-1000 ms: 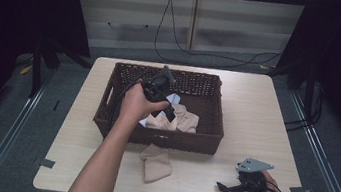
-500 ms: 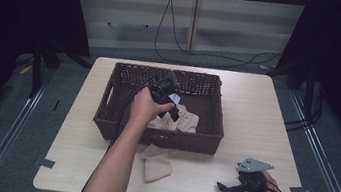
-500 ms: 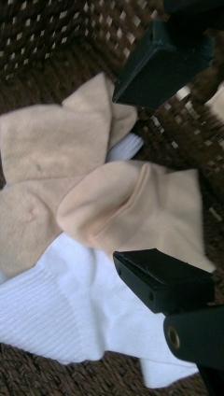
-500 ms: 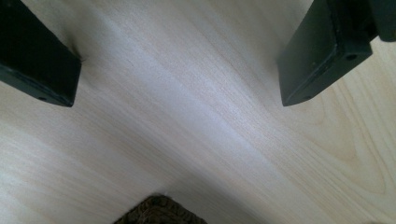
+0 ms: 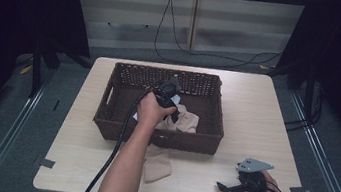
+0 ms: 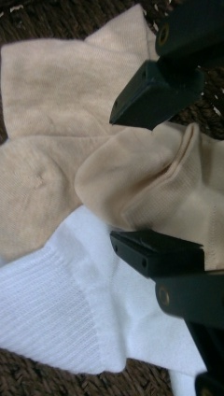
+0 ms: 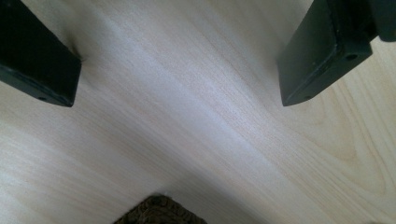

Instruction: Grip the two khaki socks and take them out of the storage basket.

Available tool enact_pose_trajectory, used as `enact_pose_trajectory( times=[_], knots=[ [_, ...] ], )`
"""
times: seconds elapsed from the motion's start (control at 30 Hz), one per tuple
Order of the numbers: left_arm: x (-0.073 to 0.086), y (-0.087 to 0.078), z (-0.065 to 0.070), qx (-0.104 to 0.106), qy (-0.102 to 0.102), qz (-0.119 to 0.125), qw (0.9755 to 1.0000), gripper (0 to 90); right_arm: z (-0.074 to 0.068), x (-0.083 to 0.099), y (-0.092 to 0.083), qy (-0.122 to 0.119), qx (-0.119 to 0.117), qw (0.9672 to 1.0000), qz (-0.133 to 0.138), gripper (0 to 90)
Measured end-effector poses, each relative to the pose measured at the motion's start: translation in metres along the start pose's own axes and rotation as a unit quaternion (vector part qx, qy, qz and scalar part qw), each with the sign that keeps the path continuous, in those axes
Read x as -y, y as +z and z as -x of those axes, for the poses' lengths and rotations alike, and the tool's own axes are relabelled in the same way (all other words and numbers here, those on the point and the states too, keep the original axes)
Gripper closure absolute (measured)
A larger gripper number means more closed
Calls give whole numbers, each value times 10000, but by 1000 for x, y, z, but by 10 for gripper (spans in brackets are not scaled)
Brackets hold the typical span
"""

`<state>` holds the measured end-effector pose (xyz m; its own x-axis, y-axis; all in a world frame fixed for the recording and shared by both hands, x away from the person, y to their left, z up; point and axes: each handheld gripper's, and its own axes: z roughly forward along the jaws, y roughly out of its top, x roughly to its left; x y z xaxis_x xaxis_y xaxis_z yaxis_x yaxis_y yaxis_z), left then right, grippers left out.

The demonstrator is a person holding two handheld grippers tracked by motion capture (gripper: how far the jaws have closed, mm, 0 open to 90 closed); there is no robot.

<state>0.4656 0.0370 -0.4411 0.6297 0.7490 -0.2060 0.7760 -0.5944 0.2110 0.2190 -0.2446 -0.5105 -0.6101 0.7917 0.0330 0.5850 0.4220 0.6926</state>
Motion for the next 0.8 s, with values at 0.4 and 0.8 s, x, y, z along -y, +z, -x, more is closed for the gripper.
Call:
enact_pose_trajectory(
  times=[0.4, 0.8],
  knots=[
    [10, -17, 0, 53, 187, -87, 9998, 872, 0, 0, 0, -3, 14, 10000, -4, 0],
    [14, -72, 0, 313, 217, -46, 9993, 875, 0, 0, 0, -16, 17, 10000, 4, 0]
  ],
)
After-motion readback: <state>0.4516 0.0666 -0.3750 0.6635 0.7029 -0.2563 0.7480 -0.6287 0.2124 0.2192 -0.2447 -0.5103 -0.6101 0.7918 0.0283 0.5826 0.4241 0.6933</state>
